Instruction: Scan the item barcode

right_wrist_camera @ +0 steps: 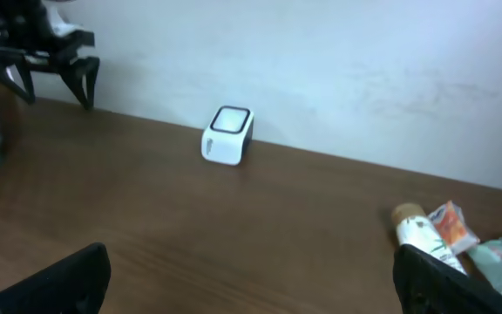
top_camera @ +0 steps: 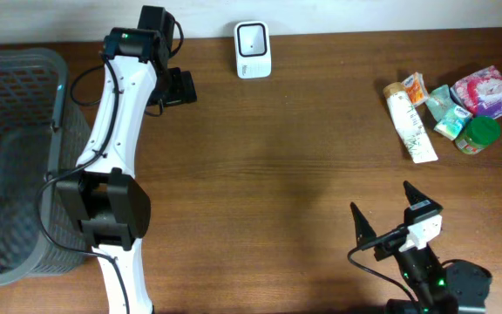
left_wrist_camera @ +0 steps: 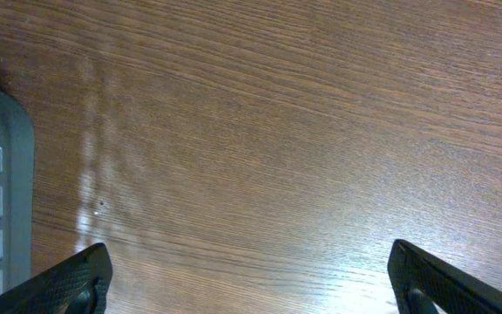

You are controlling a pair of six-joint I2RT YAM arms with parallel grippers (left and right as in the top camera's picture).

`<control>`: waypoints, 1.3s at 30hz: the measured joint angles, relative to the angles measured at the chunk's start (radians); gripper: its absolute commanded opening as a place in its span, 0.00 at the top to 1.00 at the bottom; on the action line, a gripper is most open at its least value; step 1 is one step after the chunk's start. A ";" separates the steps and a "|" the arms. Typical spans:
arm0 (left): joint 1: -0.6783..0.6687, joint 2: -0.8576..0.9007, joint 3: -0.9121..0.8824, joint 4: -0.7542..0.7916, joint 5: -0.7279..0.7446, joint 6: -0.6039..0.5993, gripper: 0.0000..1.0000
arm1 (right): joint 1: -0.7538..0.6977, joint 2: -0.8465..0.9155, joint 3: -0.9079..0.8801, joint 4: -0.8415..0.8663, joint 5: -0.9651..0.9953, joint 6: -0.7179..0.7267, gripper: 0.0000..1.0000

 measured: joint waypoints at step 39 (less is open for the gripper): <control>0.000 0.000 0.000 0.001 0.000 0.000 0.01 | 0.105 -0.048 -0.292 0.256 0.438 0.083 0.01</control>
